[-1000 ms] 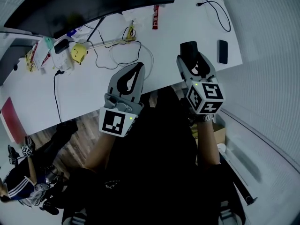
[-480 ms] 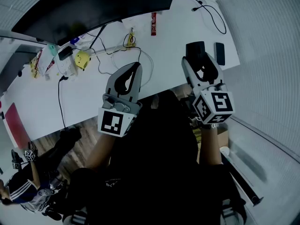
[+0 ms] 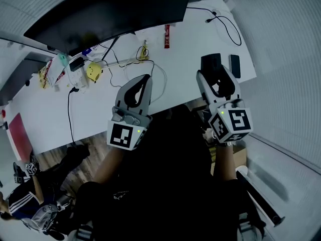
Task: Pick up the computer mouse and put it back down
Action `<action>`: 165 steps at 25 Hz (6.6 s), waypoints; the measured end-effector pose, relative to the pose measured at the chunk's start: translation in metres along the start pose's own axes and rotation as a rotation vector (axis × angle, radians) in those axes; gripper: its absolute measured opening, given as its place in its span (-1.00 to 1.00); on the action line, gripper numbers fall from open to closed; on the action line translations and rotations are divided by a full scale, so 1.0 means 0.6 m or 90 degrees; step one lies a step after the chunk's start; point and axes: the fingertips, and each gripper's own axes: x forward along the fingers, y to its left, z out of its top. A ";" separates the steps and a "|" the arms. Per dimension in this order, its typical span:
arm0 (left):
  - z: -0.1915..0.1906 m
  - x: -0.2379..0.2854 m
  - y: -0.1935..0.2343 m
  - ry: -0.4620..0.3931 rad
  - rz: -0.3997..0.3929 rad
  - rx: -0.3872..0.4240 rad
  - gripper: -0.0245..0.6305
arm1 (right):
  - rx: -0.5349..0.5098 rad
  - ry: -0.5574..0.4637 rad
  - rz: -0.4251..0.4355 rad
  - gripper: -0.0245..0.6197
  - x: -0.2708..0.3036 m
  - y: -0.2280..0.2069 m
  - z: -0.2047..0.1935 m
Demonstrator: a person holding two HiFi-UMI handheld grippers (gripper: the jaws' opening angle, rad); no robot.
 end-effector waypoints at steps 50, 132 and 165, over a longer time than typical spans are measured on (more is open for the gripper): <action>-0.021 0.039 -0.011 0.030 0.133 -0.026 -0.92 | -0.071 0.176 0.147 -0.03 0.133 -0.028 -0.073; -0.147 0.065 -0.008 0.115 0.142 -0.075 -0.92 | -0.043 0.333 0.070 -0.90 0.249 -0.088 -0.426; -0.055 -0.031 0.032 0.034 0.063 -0.051 -0.92 | 0.042 0.028 0.088 -0.93 0.075 0.060 -0.098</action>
